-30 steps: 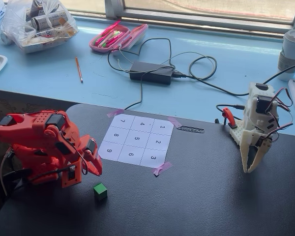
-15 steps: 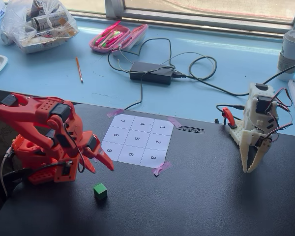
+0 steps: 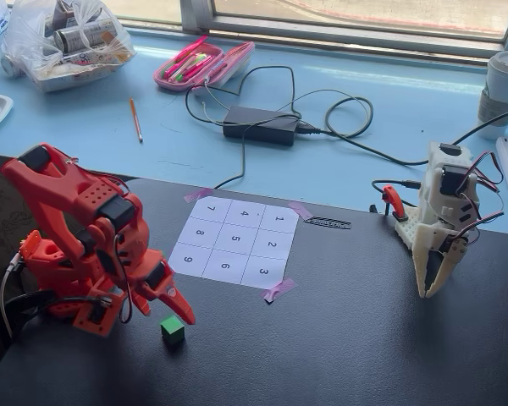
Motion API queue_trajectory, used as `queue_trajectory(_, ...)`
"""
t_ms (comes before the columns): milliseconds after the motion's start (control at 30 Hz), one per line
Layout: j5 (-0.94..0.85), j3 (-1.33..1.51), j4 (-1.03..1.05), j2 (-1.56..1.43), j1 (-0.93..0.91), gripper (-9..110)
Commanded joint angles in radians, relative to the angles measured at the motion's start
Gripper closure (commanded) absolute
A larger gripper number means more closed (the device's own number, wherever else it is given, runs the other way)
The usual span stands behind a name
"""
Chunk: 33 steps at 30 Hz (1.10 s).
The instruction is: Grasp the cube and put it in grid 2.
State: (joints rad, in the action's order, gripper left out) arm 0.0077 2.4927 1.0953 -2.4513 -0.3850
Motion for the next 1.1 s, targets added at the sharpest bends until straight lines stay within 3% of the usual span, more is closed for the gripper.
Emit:
queue_trajectory(0, 0.017, -0.012, -0.02, 0.023, -0.002, 54)
queue_trajectory(567, 0.06, -0.095, -0.135, 0.299, 0.003, 55)
queue_trajectory(667, 0.064, -0.109, -0.135, 0.304, -0.002, 62)
queue_trajectory(1000, 0.02, -0.11, -0.15, 0.304, -0.012, 101)
queue_trajectory(1067, 0.015, -0.109, -0.147, 0.302, -0.012, 101)
